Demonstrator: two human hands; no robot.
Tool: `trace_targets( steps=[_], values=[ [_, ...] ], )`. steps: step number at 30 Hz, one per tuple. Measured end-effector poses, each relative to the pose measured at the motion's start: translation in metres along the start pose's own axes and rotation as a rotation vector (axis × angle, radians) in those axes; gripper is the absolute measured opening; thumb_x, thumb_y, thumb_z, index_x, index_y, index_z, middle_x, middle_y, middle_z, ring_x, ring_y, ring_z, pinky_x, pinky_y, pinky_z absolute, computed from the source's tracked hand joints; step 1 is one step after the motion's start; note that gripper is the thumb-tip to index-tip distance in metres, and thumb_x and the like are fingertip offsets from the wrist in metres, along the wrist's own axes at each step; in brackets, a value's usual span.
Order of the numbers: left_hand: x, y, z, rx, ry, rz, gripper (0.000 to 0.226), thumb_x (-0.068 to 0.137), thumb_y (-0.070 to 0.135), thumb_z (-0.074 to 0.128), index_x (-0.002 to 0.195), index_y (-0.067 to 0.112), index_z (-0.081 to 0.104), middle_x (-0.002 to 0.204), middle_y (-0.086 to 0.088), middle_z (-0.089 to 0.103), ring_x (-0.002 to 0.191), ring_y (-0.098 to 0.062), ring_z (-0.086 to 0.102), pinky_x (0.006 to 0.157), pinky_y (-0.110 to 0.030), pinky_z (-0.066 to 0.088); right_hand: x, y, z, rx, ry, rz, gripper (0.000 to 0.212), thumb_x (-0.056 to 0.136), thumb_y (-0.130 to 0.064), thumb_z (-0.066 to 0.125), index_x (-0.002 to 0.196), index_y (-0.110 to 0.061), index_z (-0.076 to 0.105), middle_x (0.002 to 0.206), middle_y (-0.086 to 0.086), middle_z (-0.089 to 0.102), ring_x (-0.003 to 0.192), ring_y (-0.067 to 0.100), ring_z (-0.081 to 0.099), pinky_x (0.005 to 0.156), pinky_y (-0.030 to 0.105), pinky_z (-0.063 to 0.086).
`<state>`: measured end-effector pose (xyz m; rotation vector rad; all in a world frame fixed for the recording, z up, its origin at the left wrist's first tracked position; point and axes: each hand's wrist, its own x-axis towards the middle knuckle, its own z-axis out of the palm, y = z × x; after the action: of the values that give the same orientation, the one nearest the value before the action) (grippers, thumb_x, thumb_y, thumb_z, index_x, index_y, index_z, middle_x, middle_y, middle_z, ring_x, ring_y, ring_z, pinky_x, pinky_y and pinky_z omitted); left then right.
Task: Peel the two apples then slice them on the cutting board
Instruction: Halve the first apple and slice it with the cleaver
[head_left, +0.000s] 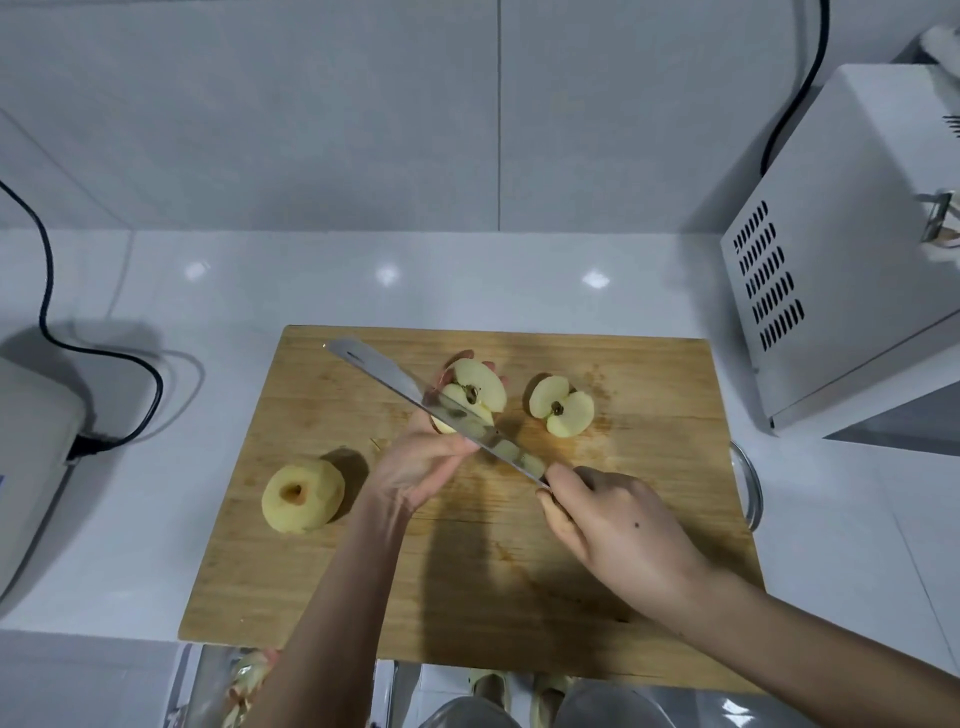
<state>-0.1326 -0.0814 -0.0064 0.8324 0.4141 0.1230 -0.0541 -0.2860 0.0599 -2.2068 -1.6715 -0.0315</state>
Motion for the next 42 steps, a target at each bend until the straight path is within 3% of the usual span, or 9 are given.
trace_targets(
  steps=[3,10,14,18,21,24,29,36,42],
  values=[
    [-0.004,0.002,0.011,0.145,0.053,0.046,0.041,0.043,0.028,0.096,0.074,0.014,0.073,0.069,0.003,0.056,0.059,-0.015,0.053,0.077,-0.028,0.053,-0.001,0.000,0.003,-0.033,0.033,-0.009,0.008,0.089,-0.024,0.040,0.088,-0.016,0.041,0.053,0.000,0.049,0.038,0.016,0.045,0.035,0.023,0.030],
    [-0.011,0.015,0.051,-0.187,0.139,0.061,0.023,0.051,0.012,0.089,0.070,0.013,0.077,0.074,-0.002,0.071,0.077,-0.015,0.064,0.064,-0.025,0.055,0.001,0.000,0.005,-0.111,0.058,-0.029,0.008,0.086,-0.021,0.044,0.087,-0.013,0.045,0.053,0.004,0.052,0.037,0.020,0.047,0.032,0.026,0.037],
    [-0.006,0.020,0.049,-0.174,0.023,0.014,0.059,0.036,0.015,0.096,0.090,0.010,0.074,0.097,-0.011,0.068,0.096,-0.023,0.063,0.085,-0.037,0.053,0.005,0.000,0.000,-0.091,0.034,-0.028,0.010,0.087,-0.021,0.043,0.085,-0.012,0.048,0.052,0.003,0.050,0.036,0.018,0.045,0.030,0.024,0.035],
    [-0.007,0.014,0.048,-0.019,0.090,0.107,0.053,0.057,-0.017,0.064,0.108,-0.004,0.055,0.092,-0.010,0.068,0.095,-0.023,0.064,0.076,-0.028,0.054,0.009,0.000,-0.003,-0.031,-0.027,0.026,0.013,0.089,-0.025,0.035,0.091,-0.014,0.043,0.050,-0.001,0.046,0.035,0.015,0.042,0.029,0.026,0.035],
    [-0.006,0.009,0.050,-0.060,0.139,0.131,0.051,0.054,-0.018,0.053,0.103,-0.004,0.055,0.086,-0.008,0.070,0.086,-0.017,0.068,0.072,-0.027,0.056,0.009,0.000,-0.006,-0.036,-0.055,0.039,0.015,0.090,-0.025,0.035,0.091,-0.014,0.045,0.051,-0.001,0.048,0.036,0.015,0.044,0.029,0.028,0.038],
    [-0.002,0.008,0.047,-0.147,0.125,0.085,0.061,0.052,-0.021,0.050,0.110,-0.001,0.057,0.098,-0.013,0.068,0.098,-0.024,0.065,0.080,-0.033,0.056,0.010,-0.001,-0.010,-0.012,-0.105,0.063,0.018,0.091,-0.026,0.033,0.091,-0.014,0.046,0.051,-0.002,0.048,0.036,0.013,0.045,0.029,0.028,0.040],
    [-0.001,0.010,0.040,-0.064,0.065,0.065,0.074,0.043,-0.018,0.060,0.114,0.002,0.053,0.100,-0.010,0.067,0.106,-0.027,0.060,0.092,-0.036,0.048,0.013,-0.003,-0.024,0.190,-0.173,0.108,0.010,0.095,-0.032,0.034,0.088,-0.024,0.034,0.055,-0.009,0.041,0.041,0.011,0.041,0.039,0.026,0.036],
    [-0.002,0.021,0.039,-0.204,-0.015,0.068,0.062,0.039,-0.013,0.063,0.097,0.008,0.069,0.102,-0.009,0.065,0.108,-0.028,0.060,0.088,-0.032,0.053,0.017,-0.002,-0.037,0.395,-0.144,0.123,0.014,0.095,-0.029,0.042,0.087,-0.019,0.041,0.054,-0.011,0.037,0.047,0.012,0.040,0.045,0.023,0.030],
    [-0.007,0.021,0.035,-0.275,0.010,0.059,0.096,0.037,-0.009,0.081,0.125,0.003,0.044,0.109,-0.013,0.059,0.118,-0.032,0.049,0.109,-0.043,0.035,0.015,-0.003,-0.042,0.470,-0.103,0.163,0.029,0.096,-0.026,0.047,0.075,-0.037,0.030,0.050,-0.011,0.037,0.046,0.010,0.039,0.044,0.020,0.026]
  ],
)
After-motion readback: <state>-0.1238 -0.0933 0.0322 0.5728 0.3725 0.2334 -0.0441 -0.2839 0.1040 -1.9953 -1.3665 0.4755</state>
